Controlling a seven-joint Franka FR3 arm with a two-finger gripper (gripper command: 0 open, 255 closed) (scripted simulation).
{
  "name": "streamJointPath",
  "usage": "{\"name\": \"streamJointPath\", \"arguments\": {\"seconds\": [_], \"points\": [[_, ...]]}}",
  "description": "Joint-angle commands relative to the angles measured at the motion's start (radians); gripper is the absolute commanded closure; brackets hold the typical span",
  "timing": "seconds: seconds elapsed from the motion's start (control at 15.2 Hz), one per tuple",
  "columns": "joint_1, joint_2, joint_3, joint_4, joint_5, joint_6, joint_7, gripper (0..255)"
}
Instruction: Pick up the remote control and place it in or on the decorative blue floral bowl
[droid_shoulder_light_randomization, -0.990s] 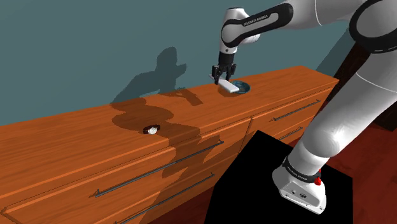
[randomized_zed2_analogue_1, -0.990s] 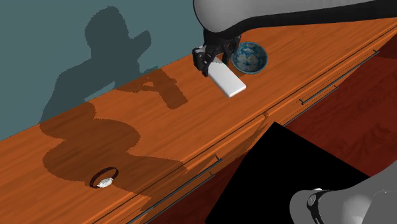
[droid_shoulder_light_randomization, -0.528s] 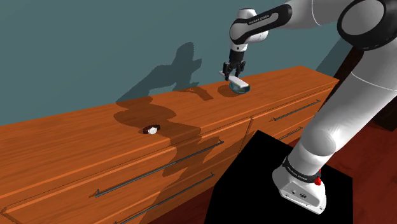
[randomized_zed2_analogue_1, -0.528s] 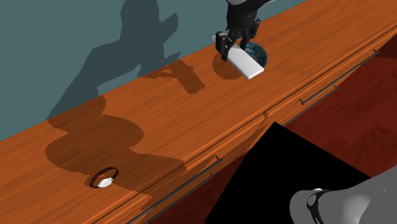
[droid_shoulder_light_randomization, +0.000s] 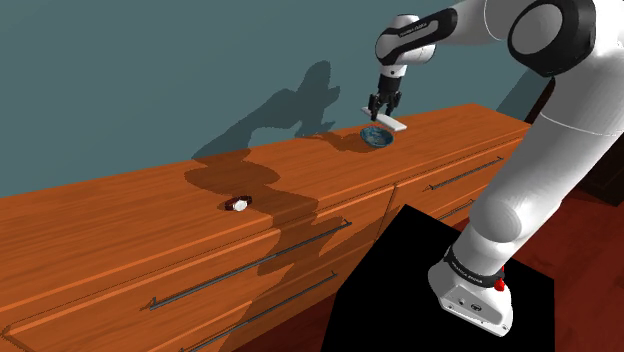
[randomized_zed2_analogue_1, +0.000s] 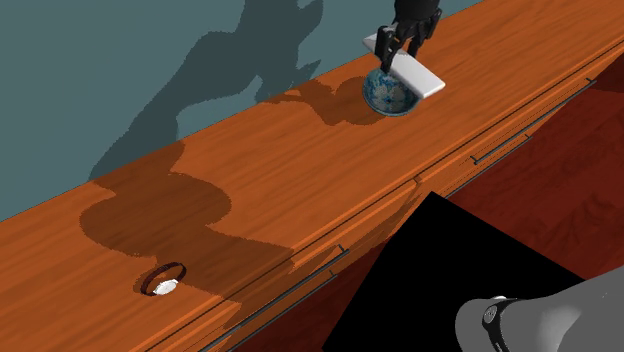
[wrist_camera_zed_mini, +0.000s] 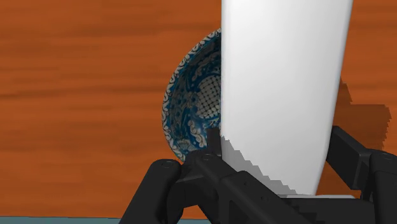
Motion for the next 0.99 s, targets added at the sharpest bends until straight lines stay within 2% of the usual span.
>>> {"name": "streamJointPath", "arguments": {"seconds": [0.0,0.79,0.92], "points": [[-0.007,0.013,-0.006,0.007,0.004,0.007,-0.017,255],[-0.010,0.080,-0.006,-0.091,0.024,0.169,-0.030,255],[-0.010,0.080,-0.006,-0.091,0.024,0.169,-0.030,255]]}}
